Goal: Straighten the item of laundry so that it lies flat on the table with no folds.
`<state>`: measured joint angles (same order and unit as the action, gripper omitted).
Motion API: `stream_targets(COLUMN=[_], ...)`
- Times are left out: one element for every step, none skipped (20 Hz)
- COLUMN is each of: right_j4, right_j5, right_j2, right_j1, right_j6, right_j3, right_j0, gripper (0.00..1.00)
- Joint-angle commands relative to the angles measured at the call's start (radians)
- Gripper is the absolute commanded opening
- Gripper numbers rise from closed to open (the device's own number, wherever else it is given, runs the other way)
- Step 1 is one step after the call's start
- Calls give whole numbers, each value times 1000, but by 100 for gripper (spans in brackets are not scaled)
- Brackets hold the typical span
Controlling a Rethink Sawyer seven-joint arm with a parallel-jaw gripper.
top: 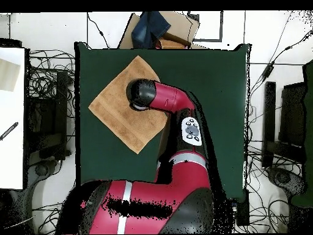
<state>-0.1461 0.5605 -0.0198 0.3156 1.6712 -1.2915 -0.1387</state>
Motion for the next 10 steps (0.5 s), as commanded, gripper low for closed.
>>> stream_targets(right_j4=[-42,-39,-41,-43,-44,-46,-48,-48,-48,-46], right_j5=[43,48,71,82,90,96,102,104,101,100], right_j2=[-131,-130,-130,-131,-136,-139,-145,-148,-151,-151], right_j1=[-37,-38,-41,-43,-44,-44,-42,-42,-42,-44], right_j6=[128,126,128,128,127,125,124,124,127,129], right_j3=[-144,-137,-127,-122,-123,-123,-128,-129,-135,-133], right_j0=[-20,-18,-16,-16,-18,-20,-23,-25,-25,-24], gripper=[100,100,100,100,100,100,100,100,100,100])
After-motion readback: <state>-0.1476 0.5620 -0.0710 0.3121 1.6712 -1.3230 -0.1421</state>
